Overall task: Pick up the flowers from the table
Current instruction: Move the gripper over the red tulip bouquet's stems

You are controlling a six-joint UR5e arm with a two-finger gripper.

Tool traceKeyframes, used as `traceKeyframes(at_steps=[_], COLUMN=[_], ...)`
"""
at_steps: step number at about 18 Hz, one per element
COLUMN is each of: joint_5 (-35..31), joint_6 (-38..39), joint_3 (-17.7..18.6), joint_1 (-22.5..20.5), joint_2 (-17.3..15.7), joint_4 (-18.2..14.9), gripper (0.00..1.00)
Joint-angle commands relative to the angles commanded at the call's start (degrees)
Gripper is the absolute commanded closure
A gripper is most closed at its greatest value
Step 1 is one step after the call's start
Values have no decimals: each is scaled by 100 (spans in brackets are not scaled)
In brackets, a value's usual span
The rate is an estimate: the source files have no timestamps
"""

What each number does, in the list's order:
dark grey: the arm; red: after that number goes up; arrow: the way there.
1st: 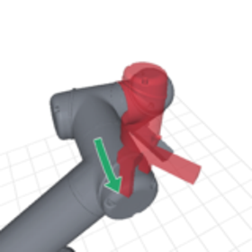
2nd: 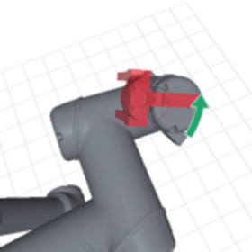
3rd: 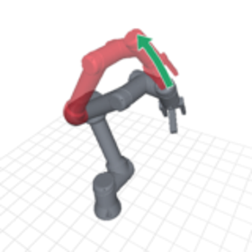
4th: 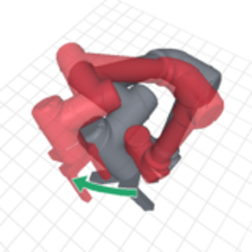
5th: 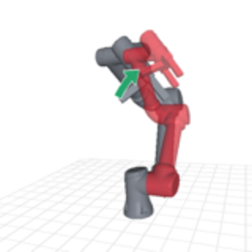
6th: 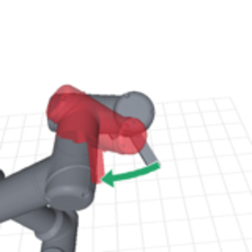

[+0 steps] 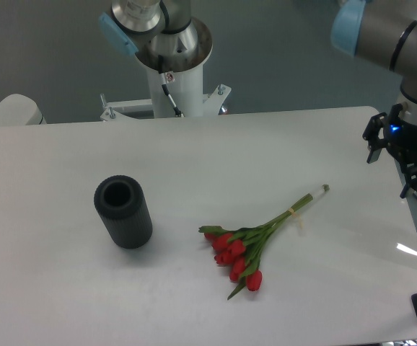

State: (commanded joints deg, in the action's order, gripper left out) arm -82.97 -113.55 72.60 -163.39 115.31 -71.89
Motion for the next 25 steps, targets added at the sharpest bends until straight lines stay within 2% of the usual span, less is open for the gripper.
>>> traceKeyframes(at_steps=[4,9,14,16,22,25], joint_5=[0,-9,-26,-26,-61,-202], joint_6=[52,570,1720,2256,3181,3497], joint_3=[26,140,289,404,1036,1536], joint_1=[17,228,553,702,1072,1151], joint_2=[0,0,9,9,26,35], joint_4=[0,35,61,184,562,1018], gripper=[1,1,1,1,0,0])
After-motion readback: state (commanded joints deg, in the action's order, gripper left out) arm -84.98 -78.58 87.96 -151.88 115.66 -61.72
